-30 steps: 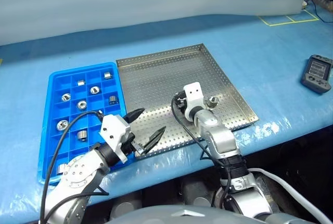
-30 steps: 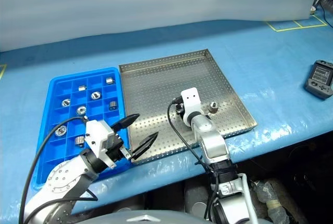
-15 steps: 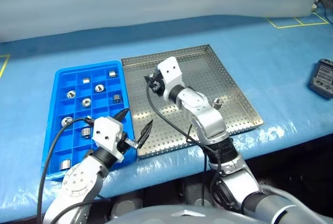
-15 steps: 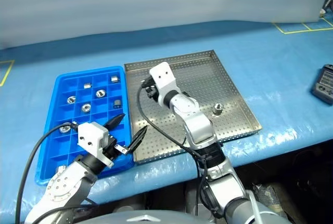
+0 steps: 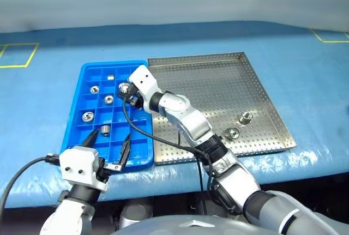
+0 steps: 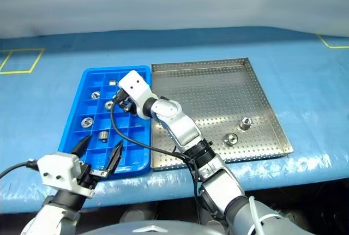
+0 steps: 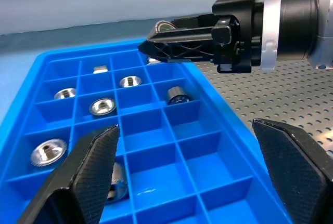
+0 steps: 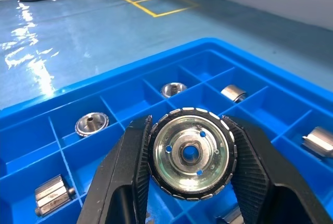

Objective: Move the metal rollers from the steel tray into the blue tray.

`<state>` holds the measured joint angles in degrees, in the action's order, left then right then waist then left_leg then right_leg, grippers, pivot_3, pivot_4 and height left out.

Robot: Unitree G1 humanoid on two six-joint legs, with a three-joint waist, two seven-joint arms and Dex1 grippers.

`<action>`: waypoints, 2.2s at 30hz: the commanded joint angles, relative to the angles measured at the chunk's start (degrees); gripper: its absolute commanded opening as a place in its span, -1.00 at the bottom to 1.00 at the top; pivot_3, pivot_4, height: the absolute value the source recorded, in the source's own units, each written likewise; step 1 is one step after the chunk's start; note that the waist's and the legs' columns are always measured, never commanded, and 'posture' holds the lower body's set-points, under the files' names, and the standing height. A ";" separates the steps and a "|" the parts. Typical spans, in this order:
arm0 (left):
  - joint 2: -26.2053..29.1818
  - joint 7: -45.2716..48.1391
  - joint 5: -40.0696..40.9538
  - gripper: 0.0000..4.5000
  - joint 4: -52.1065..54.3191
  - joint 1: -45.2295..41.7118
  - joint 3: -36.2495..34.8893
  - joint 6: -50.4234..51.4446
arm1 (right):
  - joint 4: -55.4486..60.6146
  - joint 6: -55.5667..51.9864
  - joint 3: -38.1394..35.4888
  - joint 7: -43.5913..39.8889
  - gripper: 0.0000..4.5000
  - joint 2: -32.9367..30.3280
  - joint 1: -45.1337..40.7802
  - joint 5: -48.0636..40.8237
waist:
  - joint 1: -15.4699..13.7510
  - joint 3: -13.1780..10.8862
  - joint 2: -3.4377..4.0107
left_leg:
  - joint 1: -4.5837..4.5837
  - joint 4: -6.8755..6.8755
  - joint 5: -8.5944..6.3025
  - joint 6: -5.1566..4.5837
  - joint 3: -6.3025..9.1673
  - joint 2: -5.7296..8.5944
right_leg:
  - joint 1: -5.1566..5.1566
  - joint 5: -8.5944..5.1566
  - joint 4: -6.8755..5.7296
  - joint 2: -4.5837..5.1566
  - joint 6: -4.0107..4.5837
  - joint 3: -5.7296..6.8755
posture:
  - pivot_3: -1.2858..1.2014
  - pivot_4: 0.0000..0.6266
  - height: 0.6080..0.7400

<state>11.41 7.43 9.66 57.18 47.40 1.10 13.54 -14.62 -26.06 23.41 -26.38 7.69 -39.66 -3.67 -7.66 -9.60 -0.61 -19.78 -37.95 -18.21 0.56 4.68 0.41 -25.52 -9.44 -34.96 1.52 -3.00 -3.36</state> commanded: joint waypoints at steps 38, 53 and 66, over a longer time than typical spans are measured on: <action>0.51 2.87 1.33 1.00 0.73 -4.19 -0.78 -0.24 | -2.41 2.09 0.74 -2.94 0.98 1.76 3.06 -0.81 | -1.41 -0.02 0.06 | 0.02 0.05 0.19 0.34 0.32 -0.02 | 0.09 -0.13 -0.13 -0.01 0.03 0.31 | 0.39 -0.52 1.00; 0.42 3.67 1.75 1.00 0.09 -2.95 -1.53 -1.28 | 16.69 -6.44 2.82 -10.44 0.98 -3.83 2.65 -3.13 | -0.97 -0.03 0.06 | -0.01 0.06 0.19 0.35 0.38 -0.03 | 0.09 -0.14 -0.13 -0.01 0.05 0.36 | 0.36 -0.52 1.00; 6.64 8.91 8.61 1.00 -3.03 -13.72 -9.17 4.46 | 29.15 -19.97 -11.85 -0.57 0.98 -18.08 8.19 -1.71 | 2.51 -0.01 0.06 | -0.05 0.00 0.21 0.37 0.37 -0.03 | 0.12 -0.13 -0.11 0.03 0.06 0.38 | 0.17 -0.52 1.00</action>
<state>17.20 15.27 16.96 53.95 34.81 -7.95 17.25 11.60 -44.72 14.50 -29.16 -10.08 -31.90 -5.74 -5.15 -9.62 -0.55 -19.82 -37.94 -18.00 0.93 5.05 0.38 -25.40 -9.56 -35.08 1.55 -2.93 -2.98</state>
